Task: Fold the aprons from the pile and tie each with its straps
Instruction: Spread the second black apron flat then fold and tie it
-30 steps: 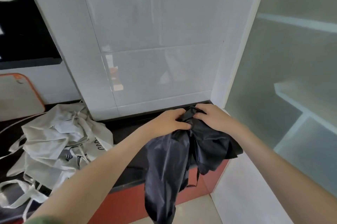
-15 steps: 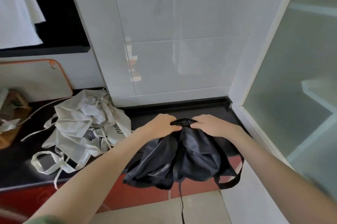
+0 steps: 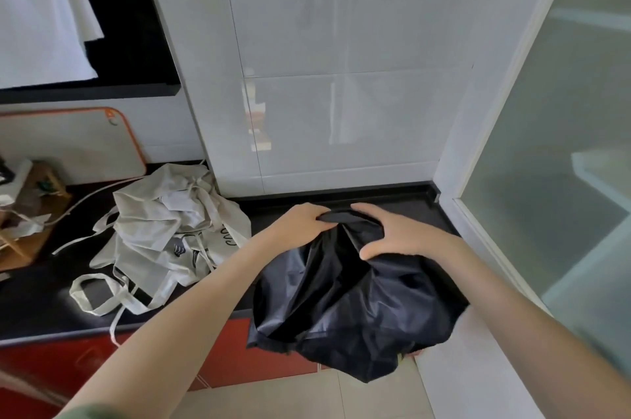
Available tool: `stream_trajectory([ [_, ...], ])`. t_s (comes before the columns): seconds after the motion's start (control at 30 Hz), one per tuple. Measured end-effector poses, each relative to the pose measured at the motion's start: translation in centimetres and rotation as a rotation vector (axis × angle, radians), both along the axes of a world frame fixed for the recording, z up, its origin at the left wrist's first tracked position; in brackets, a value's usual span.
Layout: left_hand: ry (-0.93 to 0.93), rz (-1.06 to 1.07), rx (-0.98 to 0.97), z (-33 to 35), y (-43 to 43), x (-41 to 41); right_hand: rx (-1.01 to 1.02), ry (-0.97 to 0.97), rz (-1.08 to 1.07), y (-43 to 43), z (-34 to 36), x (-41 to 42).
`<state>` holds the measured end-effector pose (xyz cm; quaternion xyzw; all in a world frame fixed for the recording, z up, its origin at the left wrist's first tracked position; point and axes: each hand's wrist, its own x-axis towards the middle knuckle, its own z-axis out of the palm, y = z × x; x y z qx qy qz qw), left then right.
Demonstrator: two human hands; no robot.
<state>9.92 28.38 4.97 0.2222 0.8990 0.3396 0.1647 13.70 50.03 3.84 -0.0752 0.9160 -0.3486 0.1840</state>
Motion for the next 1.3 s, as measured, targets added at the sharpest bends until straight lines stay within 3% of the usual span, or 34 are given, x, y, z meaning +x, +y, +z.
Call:
stream_trajectory([
  [0.13, -0.01, 0.013, 0.171, 0.3, 1.4, 0.4, -0.016, -0.146, 0.029, -1.7, -1.5, 0.8],
  [0.3, -0.059, 0.065, 0.256, -0.3, 1.6, 0.0, -0.097, -0.102, -0.105, -2.1, -1.6, 0.9],
  [0.47, 0.034, 0.03, 0.104, -1.0, 1.5, -0.8, -0.131, -0.129, -0.101, -1.0, -1.5, 1.2],
  [0.6, 0.192, 0.07, -0.085, -1.7, 1.8, -1.3, -0.04, 0.011, -0.233, 1.1, -2.4, 0.4],
  [0.7, 0.276, 0.099, -0.16, -2.1, 2.4, -1.0, -0.166, 0.11, -0.314, 2.0, -2.4, -0.1],
  [0.77, 0.303, 0.095, -0.102, -2.2, 2.2, -0.8, -0.157, 0.179, -0.319, 2.6, -2.0, -0.3],
  [0.87, 0.295, -0.008, -0.051, -2.2, 1.3, -0.7, 0.027, 0.269, -0.344, 3.9, -1.8, -0.8],
  [1.0, 0.268, -0.112, -0.478, -3.1, -0.1, -1.7, 0.21, 0.245, -0.437, 5.6, -3.2, -1.1],
  [1.07, 0.209, -0.09, -0.496, -3.9, -0.5, -1.9, 0.216, 0.219, -0.456, 6.0, -4.2, -1.0],
  [1.2, 0.274, 0.013, -0.511, -4.8, -0.6, -1.7, 0.222, 0.173, -0.387, 5.5, -5.8, -1.1],
  [1.3, 0.302, 0.143, -0.351, -5.5, -0.8, -1.7, 0.167, 0.174, -0.403, 5.1, -6.3, -1.1],
])
